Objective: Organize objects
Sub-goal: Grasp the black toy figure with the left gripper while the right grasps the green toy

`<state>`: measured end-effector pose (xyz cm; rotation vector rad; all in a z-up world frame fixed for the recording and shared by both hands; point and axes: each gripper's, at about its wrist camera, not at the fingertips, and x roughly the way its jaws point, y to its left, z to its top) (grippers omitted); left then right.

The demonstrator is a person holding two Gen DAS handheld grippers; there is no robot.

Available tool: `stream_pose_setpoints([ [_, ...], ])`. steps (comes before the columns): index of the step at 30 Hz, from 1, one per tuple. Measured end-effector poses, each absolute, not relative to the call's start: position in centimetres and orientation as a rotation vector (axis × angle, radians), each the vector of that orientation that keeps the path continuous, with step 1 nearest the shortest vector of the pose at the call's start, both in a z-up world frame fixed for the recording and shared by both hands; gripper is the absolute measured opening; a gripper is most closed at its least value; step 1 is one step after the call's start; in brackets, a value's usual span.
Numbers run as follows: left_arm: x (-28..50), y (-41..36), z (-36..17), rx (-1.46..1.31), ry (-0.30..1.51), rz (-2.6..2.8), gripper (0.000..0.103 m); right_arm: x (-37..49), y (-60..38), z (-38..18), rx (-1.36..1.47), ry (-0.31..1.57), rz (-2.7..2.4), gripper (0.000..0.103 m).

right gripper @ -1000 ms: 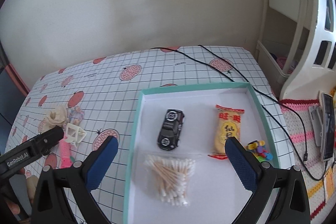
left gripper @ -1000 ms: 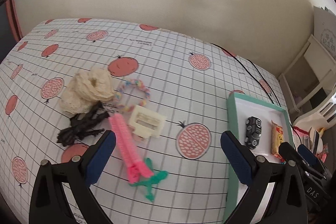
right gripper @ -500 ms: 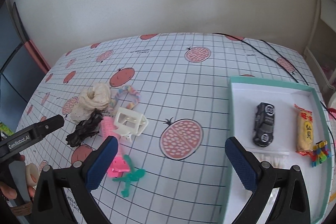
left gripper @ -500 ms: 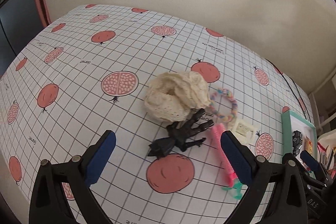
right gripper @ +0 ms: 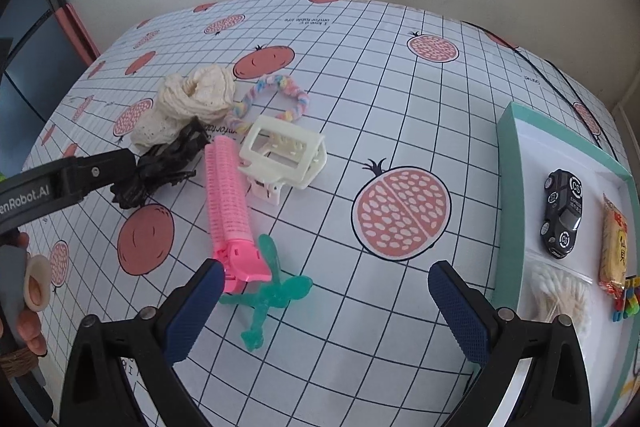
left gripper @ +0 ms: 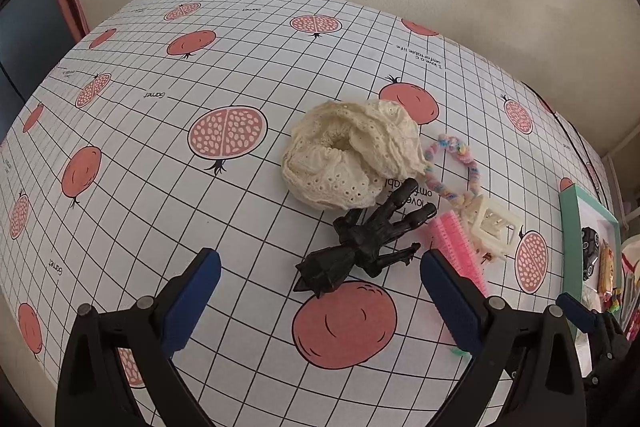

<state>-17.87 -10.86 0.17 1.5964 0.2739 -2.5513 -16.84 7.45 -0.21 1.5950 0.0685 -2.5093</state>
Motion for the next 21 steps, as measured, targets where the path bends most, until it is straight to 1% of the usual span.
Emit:
stream_pose_setpoints([
  [10, -17.9, -10.5, -0.1, 1.612, 0.270, -2.540, 0.100, -16.5, 5.9, -1.4, 1.623, 0.166, -2.490, 0.103],
  [18, -18.0, -10.0, -0.3, 1.620, 0.239, -2.533, 0.100, -16.6, 5.2, -1.5, 1.628, 0.200, -2.487, 0.102],
  [21, -18.0, -10.0, -0.3, 1.618, 0.236, -2.533, 0.100, -16.6, 5.8, -1.5, 1.644, 0.174, -2.461, 0.102],
])
